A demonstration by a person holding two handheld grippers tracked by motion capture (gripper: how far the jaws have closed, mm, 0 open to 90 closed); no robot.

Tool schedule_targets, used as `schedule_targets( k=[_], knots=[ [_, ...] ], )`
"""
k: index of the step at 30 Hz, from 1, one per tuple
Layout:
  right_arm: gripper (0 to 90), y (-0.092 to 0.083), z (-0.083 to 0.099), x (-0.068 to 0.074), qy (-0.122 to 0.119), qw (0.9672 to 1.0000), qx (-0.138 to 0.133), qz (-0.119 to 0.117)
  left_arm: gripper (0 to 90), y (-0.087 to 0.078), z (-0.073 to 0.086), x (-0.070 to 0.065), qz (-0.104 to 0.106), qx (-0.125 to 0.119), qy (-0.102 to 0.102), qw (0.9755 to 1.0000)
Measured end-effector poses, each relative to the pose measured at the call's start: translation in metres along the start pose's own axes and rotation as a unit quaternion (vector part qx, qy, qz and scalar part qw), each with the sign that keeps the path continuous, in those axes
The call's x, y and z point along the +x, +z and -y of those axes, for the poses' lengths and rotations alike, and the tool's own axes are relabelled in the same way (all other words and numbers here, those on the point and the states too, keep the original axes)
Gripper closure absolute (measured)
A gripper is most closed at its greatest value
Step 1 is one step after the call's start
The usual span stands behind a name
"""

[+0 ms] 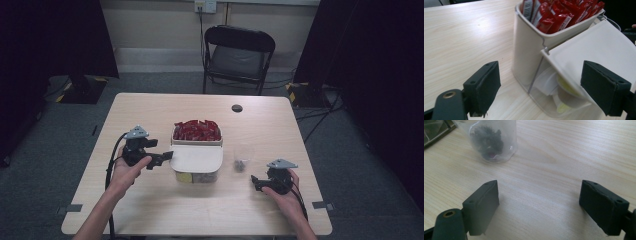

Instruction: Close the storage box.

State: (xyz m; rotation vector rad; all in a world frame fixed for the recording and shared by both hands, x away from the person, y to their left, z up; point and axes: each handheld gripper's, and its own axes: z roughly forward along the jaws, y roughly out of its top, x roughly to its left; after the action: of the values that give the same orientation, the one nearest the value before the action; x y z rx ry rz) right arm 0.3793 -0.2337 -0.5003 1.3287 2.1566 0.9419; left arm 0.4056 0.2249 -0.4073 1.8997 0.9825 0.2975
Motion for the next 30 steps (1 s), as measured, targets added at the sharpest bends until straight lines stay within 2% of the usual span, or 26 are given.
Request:
schedule_targets(
  k=[6,8,9,16,17,20,21,25,26,27,28,29,30],
  knots=[
    [15.6,0.000,0.000,0.000,0.000,1.0000,0.000,0.001,15.6,-0.012,0.010,0.010,-0.014,0.001,-0.010,0.9998],
    [15.6,-0.001,0.001,-0.002,0.007,0.9999,0.001,0.008,15.6,-0.015,0.015,0.012,-0.020,0.003,-0.009,0.9998],
    [15.6,-0.001,0.001,-0.003,0.010,0.9999,0.001,0.010,15.6,-0.018,0.020,0.015,-0.034,0.007,-0.011,0.9993],
    [15.6,-0.002,0.002,-0.006,0.015,0.9998,0.001,0.015,15.8,-0.026,0.038,0.026,-0.051,0.013,-0.038,0.9979],
    [15.6,-0.003,0.003,-0.008,0.015,0.9997,0.000,0.017,15.7,-0.028,0.045,0.029,-0.058,0.021,-0.043,0.9971],
    [15.6,-0.004,0.003,-0.010,0.022,0.9995,0.001,0.024,15.7,-0.030,0.053,0.033,-0.062,0.027,-0.046,0.9967],
    [15.5,-0.005,0.004,-0.012,0.027,0.9993,0.001,0.027,15.7,-0.031,0.059,0.036,-0.064,0.039,-0.048,0.9960],
    [15.5,-0.005,0.005,-0.013,0.027,0.9992,0.001,0.030,15.7,-0.031,0.069,0.039,-0.067,0.042,-0.055,0.9953],
    [15.4,-0.005,0.005,-0.014,0.025,0.9993,0.001,0.029,15.8,-0.026,0.076,0.040,-0.078,0.064,-0.056,0.9933],
    [15.4,-0.005,0.005,-0.014,0.025,0.9993,0.001,0.029,15.8,-0.026,0.076,0.040,-0.078,0.064,-0.056,0.9933],
    [15.3,-0.005,0.004,-0.014,0.026,0.9993,0.001,0.028,15.8,-0.024,0.081,0.040,-0.085,0.072,-0.051,0.9925],
    [15.1,-0.005,0.004,-0.014,0.024,0.9993,0.000,0.027,16.0,-0.019,0.087,0.041,-0.094,0.091,-0.048,0.9903],
    [15.1,-0.005,0.004,-0.014,0.024,0.9993,0.000,0.027,16.0,-0.019,0.087,0.041,-0.094,0.091,-0.048,0.9903]
  ],
)
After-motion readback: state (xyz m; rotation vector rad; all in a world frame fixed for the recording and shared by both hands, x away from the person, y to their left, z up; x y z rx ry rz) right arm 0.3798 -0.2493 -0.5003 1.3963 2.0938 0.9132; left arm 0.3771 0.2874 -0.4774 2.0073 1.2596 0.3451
